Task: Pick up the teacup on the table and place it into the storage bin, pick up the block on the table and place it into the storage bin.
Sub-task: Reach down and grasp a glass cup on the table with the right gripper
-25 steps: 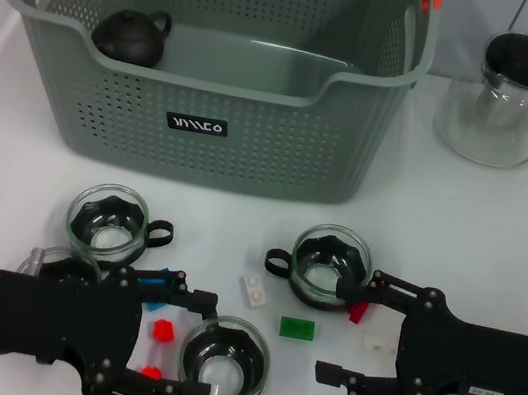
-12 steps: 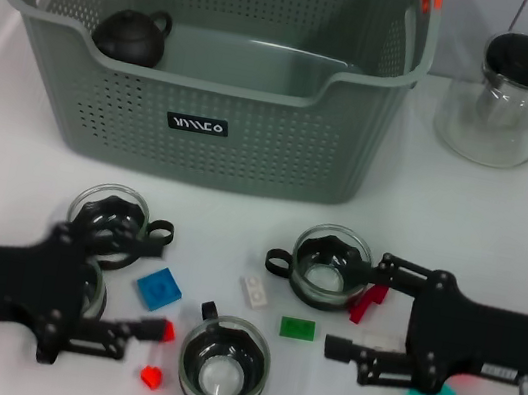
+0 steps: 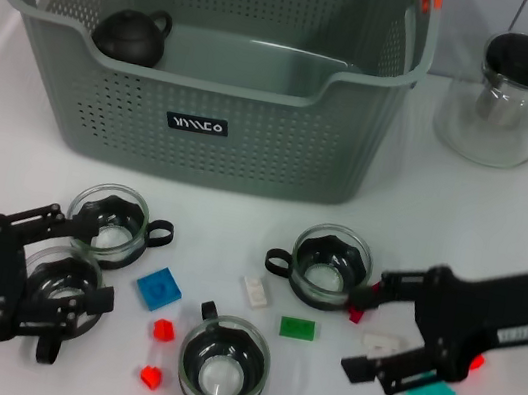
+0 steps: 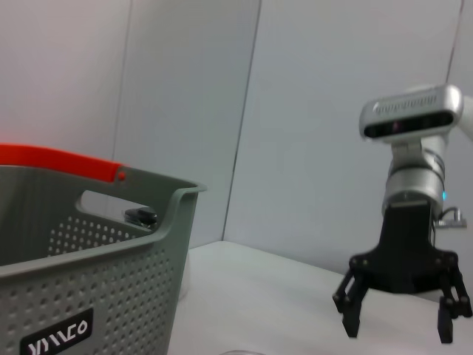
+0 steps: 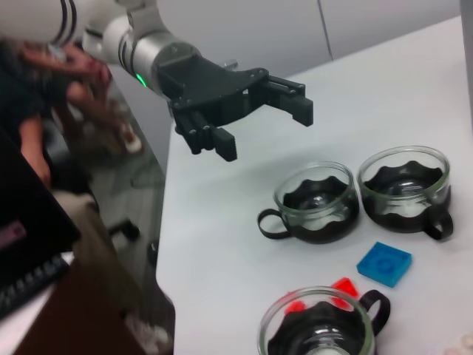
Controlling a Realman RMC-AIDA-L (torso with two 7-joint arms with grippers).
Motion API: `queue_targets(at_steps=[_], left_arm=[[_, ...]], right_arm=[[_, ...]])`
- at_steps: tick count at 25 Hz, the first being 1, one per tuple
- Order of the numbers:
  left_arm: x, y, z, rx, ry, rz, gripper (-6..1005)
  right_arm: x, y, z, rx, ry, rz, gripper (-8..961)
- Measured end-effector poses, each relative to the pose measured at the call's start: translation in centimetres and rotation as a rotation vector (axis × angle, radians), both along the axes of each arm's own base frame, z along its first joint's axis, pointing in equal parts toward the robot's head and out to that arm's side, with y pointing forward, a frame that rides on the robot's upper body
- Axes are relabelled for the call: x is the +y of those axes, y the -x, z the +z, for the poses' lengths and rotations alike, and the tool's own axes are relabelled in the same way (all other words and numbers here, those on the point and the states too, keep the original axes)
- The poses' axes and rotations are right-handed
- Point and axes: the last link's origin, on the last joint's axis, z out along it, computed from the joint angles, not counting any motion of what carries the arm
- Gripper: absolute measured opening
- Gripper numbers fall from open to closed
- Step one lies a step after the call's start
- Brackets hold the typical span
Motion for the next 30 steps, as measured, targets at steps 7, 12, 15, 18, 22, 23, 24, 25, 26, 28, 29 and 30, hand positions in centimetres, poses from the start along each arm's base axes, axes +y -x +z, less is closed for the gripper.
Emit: queue_targets(at_steps=[7,12,15,18,22,23,24,25,26,28,29,30], left_arm=[[0.0,0.0,-0.2,-0.004,-0.003,0.006,871],[0.3,0.0,-0.4,-0.007,-0.01,0.015,872],[0.3,0.0,-0.5,-0.009,-0.011,0.019,872],[0.3,0.1,-0.5,-0.007,-0.013,0.024,872],[0.4,0.2,-0.6,-0.004,-0.015,0.031,872],[0.4,0.2,-0.7,-0.004,-0.016,0.033,872],[0.4,0.2,-0.7,-0.004,-0.016,0.035,872],[0.5,0.2,-0.8,-0.002,-0.017,0.039,872],[0.5,0.2,-0.8,-0.002,-0.017,0.039,872],[0.5,0.3,-0.9,0.0,-0.017,0.046,871],[0.5,0.3,-1.0,0.0,-0.018,0.05,871],[0.5,0.4,-1.0,0.001,-0.018,0.052,871]], right_arm=[[2.0,4.0,0.8,-0.101,-0.003,0.093,872],[3.0,5.8,-0.2,-0.215,0.005,0.178,804],[3.4,6.9,-1.1,-0.333,0.019,0.212,695],[3.6,7.8,-2.3,-0.459,0.024,0.249,590],[3.7,8.9,-3.5,-0.525,0.012,0.295,457],[3.8,9.1,-3.7,-0.533,0.001,0.303,459],[3.9,9.3,-3.9,-0.539,-0.011,0.309,460],[4.1,9.4,-4.2,-0.552,-0.03,0.316,462],[4.1,9.4,-4.2,-0.552,-0.03,0.316,462],[4.2,9.3,-4.5,-0.576,-0.048,0.323,463],[4.2,9.2,-4.8,-0.588,-0.056,0.327,463],[4.2,9.1,-5.0,-0.596,-0.064,0.332,464]])
